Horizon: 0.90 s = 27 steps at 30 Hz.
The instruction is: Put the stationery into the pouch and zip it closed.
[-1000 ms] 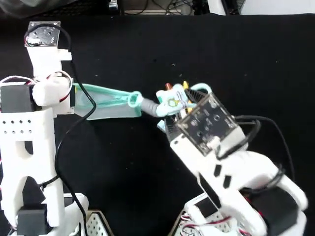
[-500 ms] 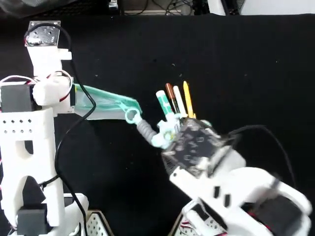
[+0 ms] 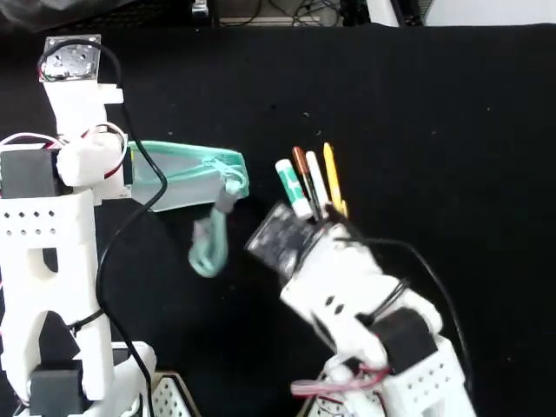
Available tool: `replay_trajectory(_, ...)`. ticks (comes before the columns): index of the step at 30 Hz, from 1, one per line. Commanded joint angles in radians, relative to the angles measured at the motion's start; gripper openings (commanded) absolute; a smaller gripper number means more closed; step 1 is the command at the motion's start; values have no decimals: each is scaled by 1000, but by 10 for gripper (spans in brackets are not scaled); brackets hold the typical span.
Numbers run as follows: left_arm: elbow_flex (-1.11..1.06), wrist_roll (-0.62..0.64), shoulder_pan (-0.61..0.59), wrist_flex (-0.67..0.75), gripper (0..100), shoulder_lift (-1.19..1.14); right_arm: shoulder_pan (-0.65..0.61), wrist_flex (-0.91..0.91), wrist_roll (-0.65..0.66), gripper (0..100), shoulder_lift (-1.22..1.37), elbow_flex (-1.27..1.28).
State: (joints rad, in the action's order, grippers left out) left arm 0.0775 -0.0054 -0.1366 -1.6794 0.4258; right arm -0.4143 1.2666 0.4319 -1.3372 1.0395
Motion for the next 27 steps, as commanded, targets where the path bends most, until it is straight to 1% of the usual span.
replay_trajectory(1,-1,5,-1,-9,30,15,198,-213,15,349,-21,156)
replay_trajectory(4,2,5,-5,-31,30,15,232,-298,49,321,13,268)
replay_trajectory(9,-1,6,2,-28,30,15,232,-310,107,170,122,300)
replay_trajectory(10,-1,6,2,-28,30,15,230,-311,118,168,147,294)
replay_trajectory(12,-2,6,1,-29,30,15,206,-316,130,196,205,265)
replay_trajectory(14,-5,6,-5,-34,30,15,158,-316,121,221,275,220)
replay_trajectory(16,-13,6,1,-28,30,15,115,-327,100,226,363,174)
replay_trajectory(19,-22,6,5,8,30,15,117,-368,75,226,509,105)
replay_trajectory(23,-22,5,16,8,30,15,120,-428,72,226,714,-21)
replay_trajectory(27,-22,5,16,11,30,15,121,-436,80,226,924,-150)
